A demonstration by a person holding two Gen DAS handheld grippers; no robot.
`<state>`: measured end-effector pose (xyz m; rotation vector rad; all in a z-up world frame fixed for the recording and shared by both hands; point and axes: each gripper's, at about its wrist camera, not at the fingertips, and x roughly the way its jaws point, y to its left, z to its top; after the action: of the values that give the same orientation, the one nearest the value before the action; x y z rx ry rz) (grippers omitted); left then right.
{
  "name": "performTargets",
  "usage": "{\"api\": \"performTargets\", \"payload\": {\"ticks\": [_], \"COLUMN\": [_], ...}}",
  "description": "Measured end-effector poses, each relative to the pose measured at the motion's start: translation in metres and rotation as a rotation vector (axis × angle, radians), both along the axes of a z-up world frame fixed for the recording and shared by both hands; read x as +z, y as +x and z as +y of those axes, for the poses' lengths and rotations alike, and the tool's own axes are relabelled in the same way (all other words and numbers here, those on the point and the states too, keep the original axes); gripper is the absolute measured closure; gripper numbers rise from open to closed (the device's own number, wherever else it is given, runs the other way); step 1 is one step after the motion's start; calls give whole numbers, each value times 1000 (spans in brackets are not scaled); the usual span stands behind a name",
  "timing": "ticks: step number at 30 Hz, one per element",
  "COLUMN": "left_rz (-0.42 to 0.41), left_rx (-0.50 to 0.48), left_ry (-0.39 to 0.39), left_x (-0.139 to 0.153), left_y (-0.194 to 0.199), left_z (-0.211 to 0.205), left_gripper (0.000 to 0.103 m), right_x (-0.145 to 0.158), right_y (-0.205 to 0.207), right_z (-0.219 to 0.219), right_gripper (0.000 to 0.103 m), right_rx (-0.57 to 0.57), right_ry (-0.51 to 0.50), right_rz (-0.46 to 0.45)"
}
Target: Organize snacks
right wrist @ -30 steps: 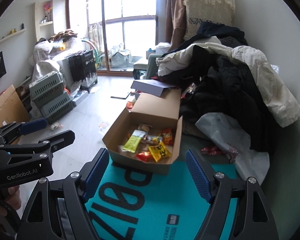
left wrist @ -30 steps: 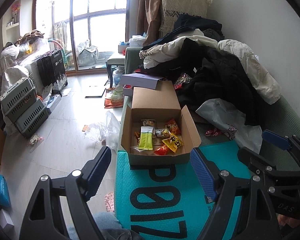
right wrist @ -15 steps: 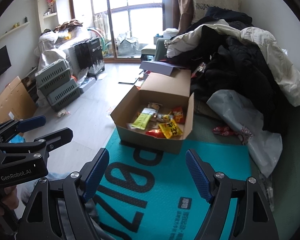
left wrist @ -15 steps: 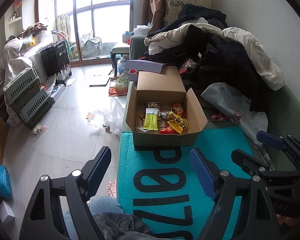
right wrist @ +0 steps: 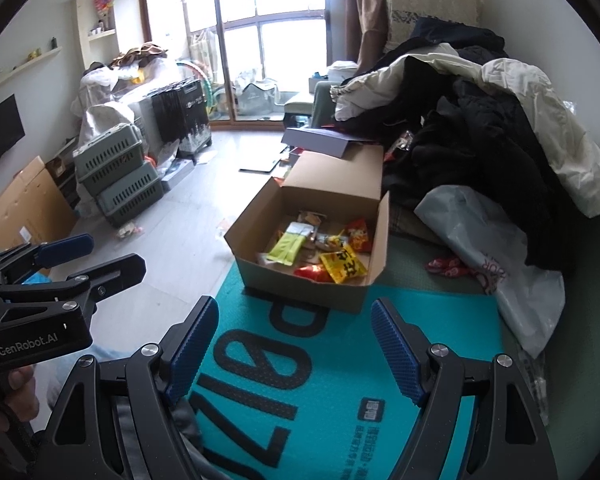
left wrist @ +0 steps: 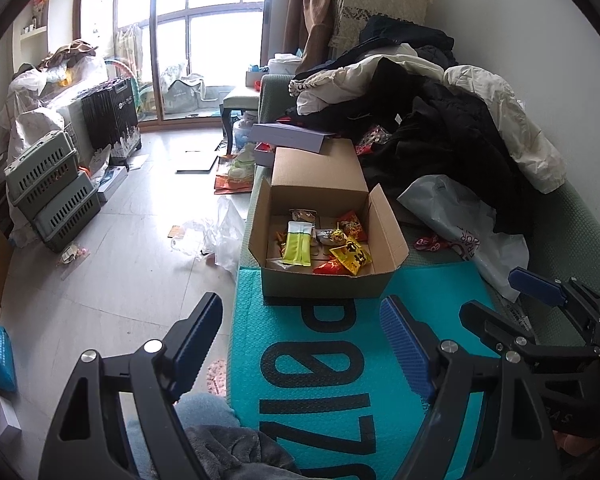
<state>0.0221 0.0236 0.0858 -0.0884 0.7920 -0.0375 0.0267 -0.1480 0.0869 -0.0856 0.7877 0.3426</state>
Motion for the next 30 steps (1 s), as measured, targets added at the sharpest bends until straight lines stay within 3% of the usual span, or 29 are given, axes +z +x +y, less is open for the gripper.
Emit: {"api": "performTargets", "payload": {"ticks": [30], "left_rz": [-6], "left_rx": [-8], "left_ry": [1], "left_x": [12], "left_y": [1], "left_z": [-6], "left_gripper": [22], "right_x": [6], "right_y": [2], "right_z": [-11], "right_gripper": [24], "right_rx": [-24], "right_ry": [6], "right_rz": [0]}}
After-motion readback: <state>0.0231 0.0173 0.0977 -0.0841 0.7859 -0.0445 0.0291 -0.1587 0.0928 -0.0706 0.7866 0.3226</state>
